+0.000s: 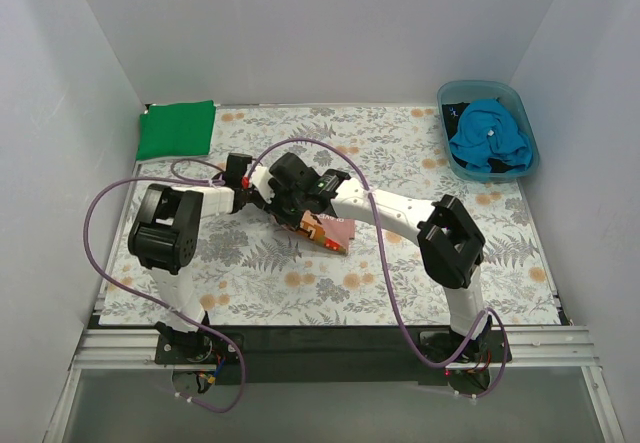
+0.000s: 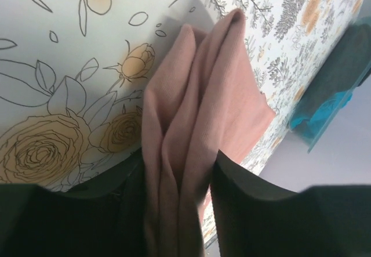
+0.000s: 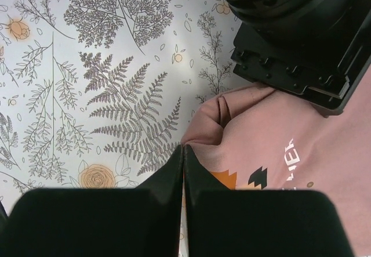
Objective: Fold and stack the t-shirts
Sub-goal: Neatly place the folded tshirt to the corner
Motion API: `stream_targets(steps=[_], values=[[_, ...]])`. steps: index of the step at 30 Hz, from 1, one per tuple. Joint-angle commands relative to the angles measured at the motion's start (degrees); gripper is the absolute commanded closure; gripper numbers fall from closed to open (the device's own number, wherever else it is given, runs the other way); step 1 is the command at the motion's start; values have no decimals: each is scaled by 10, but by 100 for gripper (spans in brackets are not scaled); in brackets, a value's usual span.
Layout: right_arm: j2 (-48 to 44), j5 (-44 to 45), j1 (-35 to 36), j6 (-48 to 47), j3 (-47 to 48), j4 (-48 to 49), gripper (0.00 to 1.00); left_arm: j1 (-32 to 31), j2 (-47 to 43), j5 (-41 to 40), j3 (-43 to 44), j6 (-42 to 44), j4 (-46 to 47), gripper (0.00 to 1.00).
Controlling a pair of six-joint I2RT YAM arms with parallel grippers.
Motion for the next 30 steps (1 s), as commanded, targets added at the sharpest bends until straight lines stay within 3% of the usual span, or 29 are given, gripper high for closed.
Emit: stream_targets(steps=[1,6,8,9,10,11,14,17,24,30], values=[[5,-11,0,11,36,18,99,-16,33,-78,0,13,-71,62],[17,-4,-1,12,53,20,99,-36,35,-107,33,31,-110,79],[16,-4,-2,12,58,18,99,-37,34,-131,38,45,-118,98],[15,-3,-4,15,57,17,96,-37,32,-141,49,68,-130,100],[6,-1,-5,17,55,17,85,-37,29,-152,52,83,-136,100],[2,0,-8,19,46,17,62,-37,26,-175,58,97,-141,100],[-23,-4,-33,36,25,19,30,-37,8,-222,73,166,-165,100],[-51,-16,-71,46,8,21,4,-35,-10,-275,87,250,-166,100],[-121,-31,-155,41,-55,27,2,15,10,-313,186,457,-151,100],[-151,-29,-189,35,-103,30,2,77,61,-262,305,607,-148,100]])
